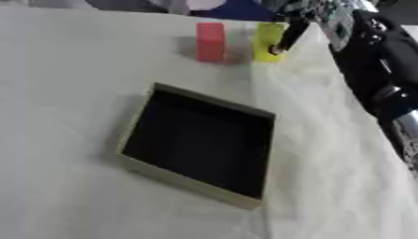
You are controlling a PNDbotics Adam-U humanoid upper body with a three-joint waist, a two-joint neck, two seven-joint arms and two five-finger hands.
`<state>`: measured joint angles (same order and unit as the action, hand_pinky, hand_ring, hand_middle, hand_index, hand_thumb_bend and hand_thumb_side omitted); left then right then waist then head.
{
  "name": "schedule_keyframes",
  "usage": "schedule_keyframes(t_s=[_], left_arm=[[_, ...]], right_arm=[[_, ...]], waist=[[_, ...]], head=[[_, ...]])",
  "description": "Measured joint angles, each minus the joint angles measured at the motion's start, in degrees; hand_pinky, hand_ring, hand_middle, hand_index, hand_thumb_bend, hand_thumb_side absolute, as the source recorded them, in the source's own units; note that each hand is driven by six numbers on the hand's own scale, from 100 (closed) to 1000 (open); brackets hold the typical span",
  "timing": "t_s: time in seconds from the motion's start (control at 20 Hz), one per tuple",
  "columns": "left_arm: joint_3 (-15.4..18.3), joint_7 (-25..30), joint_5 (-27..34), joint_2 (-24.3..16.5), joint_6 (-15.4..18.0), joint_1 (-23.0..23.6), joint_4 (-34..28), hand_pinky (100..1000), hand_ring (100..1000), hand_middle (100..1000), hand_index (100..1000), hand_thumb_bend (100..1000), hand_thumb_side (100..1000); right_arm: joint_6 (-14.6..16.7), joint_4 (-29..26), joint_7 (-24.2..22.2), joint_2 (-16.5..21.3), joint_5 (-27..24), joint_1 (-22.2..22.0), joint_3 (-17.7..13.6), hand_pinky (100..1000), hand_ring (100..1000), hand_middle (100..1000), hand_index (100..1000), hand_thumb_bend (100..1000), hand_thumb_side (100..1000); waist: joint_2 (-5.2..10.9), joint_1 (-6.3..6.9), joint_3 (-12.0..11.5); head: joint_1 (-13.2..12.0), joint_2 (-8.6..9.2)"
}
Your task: Pick up objects on the table and place them in the box.
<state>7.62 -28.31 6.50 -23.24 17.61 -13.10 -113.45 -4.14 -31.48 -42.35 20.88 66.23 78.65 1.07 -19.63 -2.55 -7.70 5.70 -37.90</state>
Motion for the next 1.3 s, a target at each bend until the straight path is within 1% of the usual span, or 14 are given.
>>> schedule_keyframes(t_s=[0.35,0.5,0.6,0.7,0.75,0.8,0.85,0.95,1.1,1.3], left_arm=[[0.00,0.02,0.04,0.03,-0.01,-0.01,0.00,666,733,708,781,272,716],[0.00,0.03,0.04,0.04,-0.01,-0.01,0.00,666,733,708,781,270,718],[0.00,0.04,0.04,0.05,-0.02,-0.01,0.00,667,733,708,780,269,719],[0.00,0.04,0.06,0.06,-0.03,-0.01,0.00,667,733,708,780,269,718],[0.00,0.05,0.08,0.06,-0.03,-0.01,0.00,667,733,708,780,269,718],[0.00,0.05,0.08,0.06,-0.03,-0.01,0.00,668,734,708,781,269,716],[-0.01,0.05,0.08,0.06,-0.03,-0.01,0.00,668,734,708,781,270,715],[-0.01,0.05,0.09,0.06,-0.03,-0.02,0.00,669,734,708,781,270,714],[-0.01,0.05,0.09,0.06,-0.03,-0.02,0.00,670,735,708,781,271,710],[0.00,0.04,0.09,0.06,-0.03,-0.01,0.00,671,735,708,782,275,707]], right_arm=[[-0.98,1.54,0.58,-0.46,-0.12,0.07,-0.01,959,958,892,1000,216,256],[-1.34,1.75,1.22,-0.50,-0.30,0.16,-0.02,926,898,823,955,190,212],[-1.56,1.84,2.15,-0.58,-0.29,0.16,-0.02,909,867,785,900,165,181],[-1.82,1.84,3.77,-0.80,-0.03,0.13,-0.02,895,843,741,853,104,138],[-1.96,1.80,4.84,-0.95,0.19,0.07,-0.02,895,843,741,853,104,138],[-2.03,1.65,5.88,-0.98,0.35,-0.04,-0.02,888,828,708,821,100,116],[-2.06,1.26,6.85,-0.98,0.45,-0.06,-0.03,886,821,700,815,100,100],[-1.98,0.05,8.25,-0.97,0.66,-0.06,-0.03,884,810,688,807,100,100],[-1.34,-2.59,8.92,-0.74,0.68,-0.06,0.05,875,793,671,797,100,100],[1.34,-8.03,8.53,1.79,-1.24,-0.23,1.76,843,745,635,772,100,100]], waist=[[-0.03,0.05,-0.01],[-0.03,0.12,-0.04],[-0.03,0.12,-0.07],[-0.03,0.12,-0.09],[-0.03,0.12,-0.11],[-0.03,0.12,-0.12],[-0.03,0.12,-0.11],[0.01,0.11,-0.08],[0.24,0.00,0.27],[0.82,-0.14,0.80]], head=[[0.34,0.00],[0.45,0.00],[0.48,0.00],[0.50,0.00],[0.50,0.00],[0.50,0.00],[0.50,0.00],[0.50,-0.01],[0.46,-0.12],[0.31,-0.42]])
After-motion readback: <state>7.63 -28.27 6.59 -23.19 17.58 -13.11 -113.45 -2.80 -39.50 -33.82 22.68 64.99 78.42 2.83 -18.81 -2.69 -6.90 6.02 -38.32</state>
